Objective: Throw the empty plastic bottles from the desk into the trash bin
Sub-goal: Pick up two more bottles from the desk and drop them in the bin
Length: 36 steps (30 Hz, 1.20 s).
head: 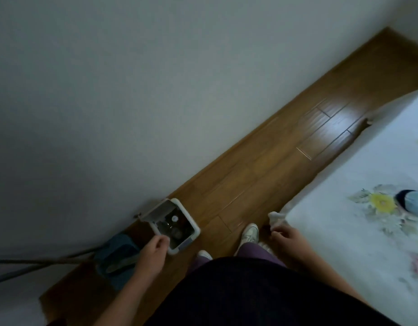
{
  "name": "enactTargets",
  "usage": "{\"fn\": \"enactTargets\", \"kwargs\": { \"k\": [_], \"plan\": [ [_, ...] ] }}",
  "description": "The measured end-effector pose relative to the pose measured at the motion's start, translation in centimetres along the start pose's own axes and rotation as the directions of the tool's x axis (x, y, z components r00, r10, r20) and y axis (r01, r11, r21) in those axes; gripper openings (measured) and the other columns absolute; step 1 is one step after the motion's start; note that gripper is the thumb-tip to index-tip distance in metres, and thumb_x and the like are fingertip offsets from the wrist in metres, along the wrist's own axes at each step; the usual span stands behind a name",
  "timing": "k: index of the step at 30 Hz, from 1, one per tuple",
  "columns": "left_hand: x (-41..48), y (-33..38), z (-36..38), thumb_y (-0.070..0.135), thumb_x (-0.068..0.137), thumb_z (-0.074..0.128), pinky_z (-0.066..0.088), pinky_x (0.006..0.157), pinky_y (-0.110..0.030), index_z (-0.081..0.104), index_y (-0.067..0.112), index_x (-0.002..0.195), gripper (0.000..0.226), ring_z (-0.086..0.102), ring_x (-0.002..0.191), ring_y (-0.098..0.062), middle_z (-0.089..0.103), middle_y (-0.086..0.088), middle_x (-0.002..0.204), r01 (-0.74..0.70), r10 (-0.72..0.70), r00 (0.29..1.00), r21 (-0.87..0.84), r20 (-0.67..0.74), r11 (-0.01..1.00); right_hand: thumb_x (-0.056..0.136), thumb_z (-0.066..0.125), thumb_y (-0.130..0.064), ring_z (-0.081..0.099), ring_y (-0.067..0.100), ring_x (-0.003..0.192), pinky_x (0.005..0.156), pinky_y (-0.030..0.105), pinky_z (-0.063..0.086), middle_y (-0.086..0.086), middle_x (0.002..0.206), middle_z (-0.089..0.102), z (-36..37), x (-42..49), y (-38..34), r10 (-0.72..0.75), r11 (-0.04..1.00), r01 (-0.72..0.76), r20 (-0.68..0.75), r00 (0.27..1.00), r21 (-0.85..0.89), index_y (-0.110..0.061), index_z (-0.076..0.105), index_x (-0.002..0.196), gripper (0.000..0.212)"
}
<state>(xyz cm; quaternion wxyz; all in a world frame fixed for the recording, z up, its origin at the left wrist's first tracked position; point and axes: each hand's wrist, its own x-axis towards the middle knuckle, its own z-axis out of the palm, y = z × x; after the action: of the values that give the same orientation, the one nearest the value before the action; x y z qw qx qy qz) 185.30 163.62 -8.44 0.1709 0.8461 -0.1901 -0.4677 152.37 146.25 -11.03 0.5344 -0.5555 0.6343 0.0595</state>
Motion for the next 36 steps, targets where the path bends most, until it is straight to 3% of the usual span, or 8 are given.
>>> {"fn": "enactTargets", "kwargs": {
  "k": [4,9,11,18,22,27,31,36],
  "plan": [
    [1.3,3.7,1.6,0.04,0.101,0.045,0.055,0.08,-0.041,0.066,0.026,0.098,0.026,0.066,0.092,-0.021,0.068,-0.003,0.099,0.029,-0.03,0.999,0.016,0.028,0.999,0.095,0.059,-0.025,0.069,0.018,0.087,0.082,0.034,0.057,0.001,0.094,0.072,-3.7,-0.4,4.1,0.088,0.995,-0.087,-0.026,0.996,0.041,-0.019,0.067,0.104,0.014],
    [3.5,8.3,4.1,0.03,0.101,0.049,0.051,0.084,-0.041,0.069,0.02,0.091,0.025,0.066,0.09,-0.022,0.071,-0.005,0.098,-0.025,0.025,1.0,0.014,-0.005,1.0,0.094,0.059,-0.028,0.068,0.014,0.09,0.086,0.035,0.057,0.001,0.102,0.071,-7.9,1.2,7.4,0.149,0.986,-0.147,-0.025,0.988,0.078,-0.021,0.067,0.106,0.016],
    [4.3,10.0,5.0,0.029,0.101,0.049,0.051,0.085,-0.041,0.069,0.02,0.091,0.024,0.067,0.089,-0.022,0.072,-0.003,0.097,-0.056,0.056,0.998,0.022,-0.008,0.998,0.094,0.059,-0.029,0.069,0.012,0.086,0.079,0.03,0.057,-0.001,0.099,0.071,-9.6,2.1,7.2,0.141,0.986,-0.136,-0.05,0.989,0.093,-0.019,0.067,0.109,0.02],
    [7.9,16.3,6.2,0.023,0.103,0.047,0.047,0.067,-0.035,0.065,0.016,0.088,0.025,0.065,0.08,-0.028,0.072,-0.011,0.095,-0.102,0.1,0.995,0.087,0.023,0.991,0.096,0.056,-0.022,0.071,0.015,0.082,0.083,0.04,0.057,0.0,0.09,0.075,-16.0,4.3,3.4,0.051,0.957,0.02,-0.236,0.97,0.29,-0.018,0.067,0.102,0.013],
    [11.5,20.4,6.6,0.018,0.102,0.049,0.05,0.075,-0.04,0.066,0.013,0.081,0.027,0.065,0.074,-0.03,0.072,-0.015,0.089,-0.11,0.106,0.994,0.162,0.031,0.981,0.096,0.055,-0.022,0.071,0.015,0.085,0.084,0.039,0.056,0.001,0.093,0.075,-18.6,5.8,2.4,0.072,0.927,0.042,-0.287,0.955,0.372,-0.018,0.066,0.104,0.014],
    [16.3,26.4,7.2,0.022,0.099,0.052,0.048,0.068,-0.036,0.07,0.013,0.081,0.027,0.07,0.077,-0.031,0.075,-0.008,0.082,-0.125,0.115,0.992,0.222,0.058,0.967,0.096,0.055,-0.023,0.071,0.016,0.084,0.079,0.036,0.054,0.001,0.092,0.075,-20.6,8.5,2.7,0.182,0.898,-0.038,-0.29,0.939,0.439,-0.017,0.066,0.102,0.014],
    [21.7,32.0,8.0,0.016,0.098,0.053,0.04,0.06,-0.032,0.069,0.008,0.075,0.029,0.064,0.064,-0.026,0.073,-0.012,0.076,-0.161,0.132,0.983,0.265,0.125,0.951,0.096,0.057,-0.021,0.071,0.019,0.082,0.078,0.037,0.054,0.002,0.089,0.075,-22.2,11.4,2.5,0.308,0.854,-0.139,-0.272,0.912,0.501,-0.016,0.067,0.099,0.012],
    [27.1,42.2,10.8,0.021,0.099,0.052,0.042,0.061,-0.031,0.068,0.011,0.081,0.026,0.062,0.063,-0.023,0.073,-0.015,0.084,-0.249,0.172,0.953,0.323,0.249,0.913,0.094,0.058,-0.02,0.071,0.021,0.079,0.076,0.039,0.053,0.002,0.085,0.075,-25.0,14.7,1.2,0.425,0.792,-0.201,-0.284,0.86,0.576,-0.017,0.067,0.094,0.01]
  ]
}}
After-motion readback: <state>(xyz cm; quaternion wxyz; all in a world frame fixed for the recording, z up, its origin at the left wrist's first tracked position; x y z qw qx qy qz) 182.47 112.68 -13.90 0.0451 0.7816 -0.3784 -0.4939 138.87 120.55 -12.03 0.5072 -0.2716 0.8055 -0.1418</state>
